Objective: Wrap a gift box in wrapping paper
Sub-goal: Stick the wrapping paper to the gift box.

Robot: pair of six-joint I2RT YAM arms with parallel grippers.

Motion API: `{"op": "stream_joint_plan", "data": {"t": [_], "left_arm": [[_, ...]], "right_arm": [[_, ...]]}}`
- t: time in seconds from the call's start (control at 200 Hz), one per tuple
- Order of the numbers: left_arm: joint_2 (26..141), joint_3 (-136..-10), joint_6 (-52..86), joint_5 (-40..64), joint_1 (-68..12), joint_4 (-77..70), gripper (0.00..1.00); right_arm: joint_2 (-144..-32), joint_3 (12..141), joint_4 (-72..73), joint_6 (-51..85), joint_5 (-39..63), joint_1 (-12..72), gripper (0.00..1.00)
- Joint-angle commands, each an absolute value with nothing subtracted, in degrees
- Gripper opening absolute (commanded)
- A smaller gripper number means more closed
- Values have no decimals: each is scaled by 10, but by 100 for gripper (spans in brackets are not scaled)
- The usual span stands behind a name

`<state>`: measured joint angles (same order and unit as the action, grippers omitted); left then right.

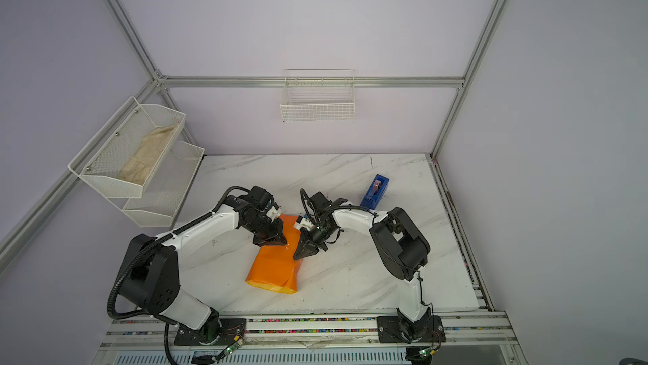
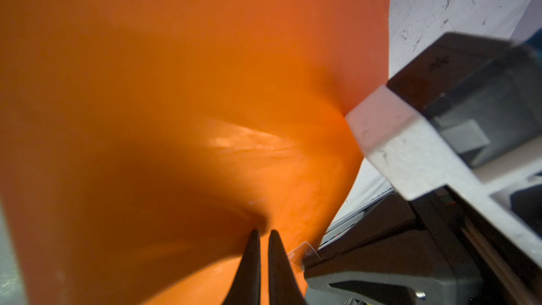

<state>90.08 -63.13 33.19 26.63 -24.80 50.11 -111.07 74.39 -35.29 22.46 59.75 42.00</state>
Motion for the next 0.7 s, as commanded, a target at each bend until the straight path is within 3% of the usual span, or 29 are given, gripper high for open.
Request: {"op": "stream_joint_plan", "data": {"t": [0.0, 0.695], "left_arm": [[897, -674, 326, 245, -255, 554, 11], [889, -695, 359, 333, -269, 511, 9]], "right_arm": [[-1129, 738, -356, 221, 571, 417, 2], [-1130, 737, -351, 224, 576, 417, 0]]}}
